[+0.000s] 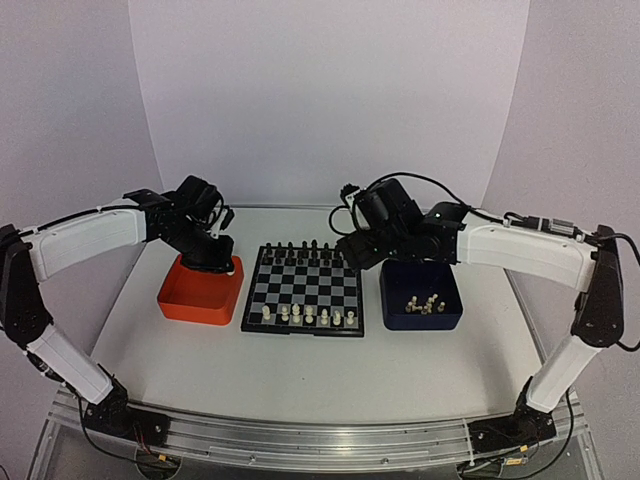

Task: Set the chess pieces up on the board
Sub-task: Place the chess piece on the chessboard.

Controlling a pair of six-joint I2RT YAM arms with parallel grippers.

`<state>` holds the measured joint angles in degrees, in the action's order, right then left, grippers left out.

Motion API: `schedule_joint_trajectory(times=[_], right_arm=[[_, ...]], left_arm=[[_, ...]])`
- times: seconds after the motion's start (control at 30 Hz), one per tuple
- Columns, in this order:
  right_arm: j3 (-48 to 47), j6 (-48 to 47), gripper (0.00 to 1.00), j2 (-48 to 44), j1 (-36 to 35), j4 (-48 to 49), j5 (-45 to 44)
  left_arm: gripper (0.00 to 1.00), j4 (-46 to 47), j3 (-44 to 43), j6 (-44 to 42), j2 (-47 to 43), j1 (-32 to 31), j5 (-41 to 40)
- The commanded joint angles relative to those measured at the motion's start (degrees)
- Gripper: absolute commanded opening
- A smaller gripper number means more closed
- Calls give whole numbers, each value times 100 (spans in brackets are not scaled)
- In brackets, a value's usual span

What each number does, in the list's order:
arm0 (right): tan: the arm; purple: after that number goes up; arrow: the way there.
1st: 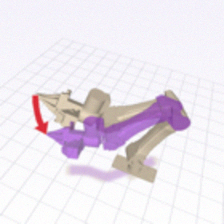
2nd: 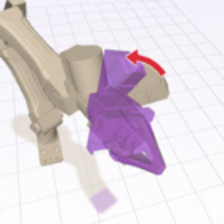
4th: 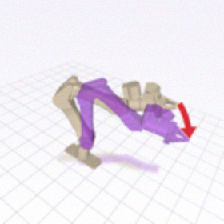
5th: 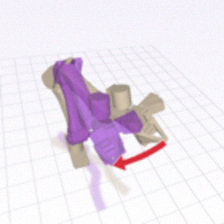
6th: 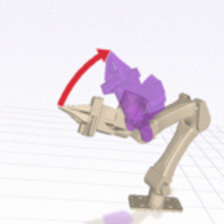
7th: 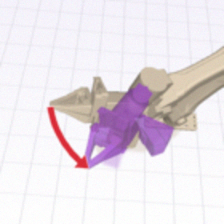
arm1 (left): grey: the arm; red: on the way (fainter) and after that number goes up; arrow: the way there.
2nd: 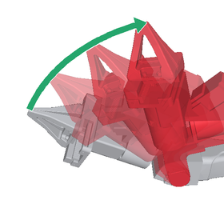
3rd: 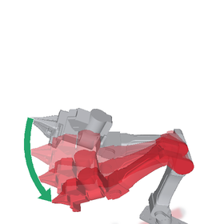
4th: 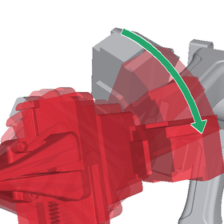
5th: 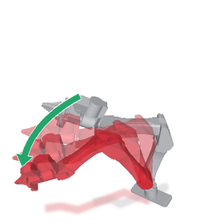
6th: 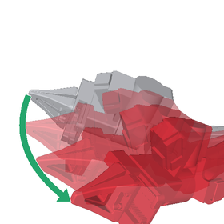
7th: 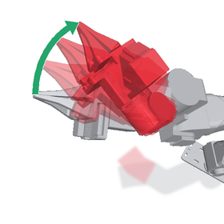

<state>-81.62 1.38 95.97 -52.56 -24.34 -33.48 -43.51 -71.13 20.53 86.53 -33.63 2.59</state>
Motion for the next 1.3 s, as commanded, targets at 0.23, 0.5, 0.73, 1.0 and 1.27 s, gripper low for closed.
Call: schedule_joint_trajectory(times=[0.23,0.5,0.73,1.0,1.27], right_arm=[[973,1120,91,-1127,565,272,-988],[1212,1104,93,-1382,741,272,-1195],[1341,1084,94,-1504,820,283,-1337],[1414,1092,95,-1544,888,281,-1433],[1437,1125,95,-1529,934,283,-1499]], left_arm=[[0,-532,-803,876,1059,-726,-764],[0,-474,-771,1224,1318,-733,-664],[0,-447,-756,1275,1563,-733,-466],[0,-347,-653,1333,1749,-733,-276],[0,-388,-649,1297,1967,-762,-78]])
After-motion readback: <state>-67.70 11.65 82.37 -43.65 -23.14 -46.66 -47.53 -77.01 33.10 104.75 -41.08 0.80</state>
